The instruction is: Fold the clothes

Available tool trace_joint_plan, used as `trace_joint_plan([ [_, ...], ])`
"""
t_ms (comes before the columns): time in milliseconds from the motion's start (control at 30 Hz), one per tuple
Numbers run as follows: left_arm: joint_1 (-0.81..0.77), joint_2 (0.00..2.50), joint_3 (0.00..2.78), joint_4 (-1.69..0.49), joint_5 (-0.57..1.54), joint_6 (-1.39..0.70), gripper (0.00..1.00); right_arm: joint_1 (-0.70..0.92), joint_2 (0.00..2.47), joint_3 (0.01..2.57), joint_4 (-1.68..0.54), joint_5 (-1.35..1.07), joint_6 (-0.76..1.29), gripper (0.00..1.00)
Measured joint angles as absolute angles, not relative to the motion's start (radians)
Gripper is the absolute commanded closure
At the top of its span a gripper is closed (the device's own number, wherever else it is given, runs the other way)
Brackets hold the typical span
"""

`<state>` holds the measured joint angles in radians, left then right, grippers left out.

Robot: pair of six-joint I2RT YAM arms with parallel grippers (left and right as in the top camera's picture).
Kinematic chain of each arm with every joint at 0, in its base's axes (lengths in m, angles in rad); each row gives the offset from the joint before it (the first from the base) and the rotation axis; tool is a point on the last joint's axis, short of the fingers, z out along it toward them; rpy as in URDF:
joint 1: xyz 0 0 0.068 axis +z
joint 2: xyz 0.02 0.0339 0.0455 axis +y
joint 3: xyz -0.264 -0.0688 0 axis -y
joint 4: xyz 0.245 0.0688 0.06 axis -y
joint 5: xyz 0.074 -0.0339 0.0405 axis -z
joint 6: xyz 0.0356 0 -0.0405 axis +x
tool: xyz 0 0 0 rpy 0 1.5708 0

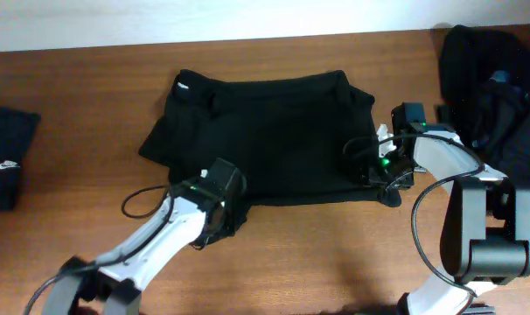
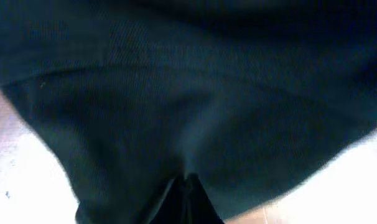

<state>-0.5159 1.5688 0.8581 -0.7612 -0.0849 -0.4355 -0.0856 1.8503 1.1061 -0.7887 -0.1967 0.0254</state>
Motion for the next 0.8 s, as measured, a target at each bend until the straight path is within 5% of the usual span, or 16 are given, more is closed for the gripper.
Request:
trace_joint_plan([
  [600, -0.521, 1.699, 0.862, -0.590, -0.360, -0.439, 0.96, -0.086, 1.850, 1.107, -0.791, -0.197, 0.026, 0.36],
  [800, -0.521, 1.708, 0.862, -0.563, -0.447, -0.438, 0.77, -0.086, 1.850, 1.107, -0.791, -0.197, 0.026, 0.36],
])
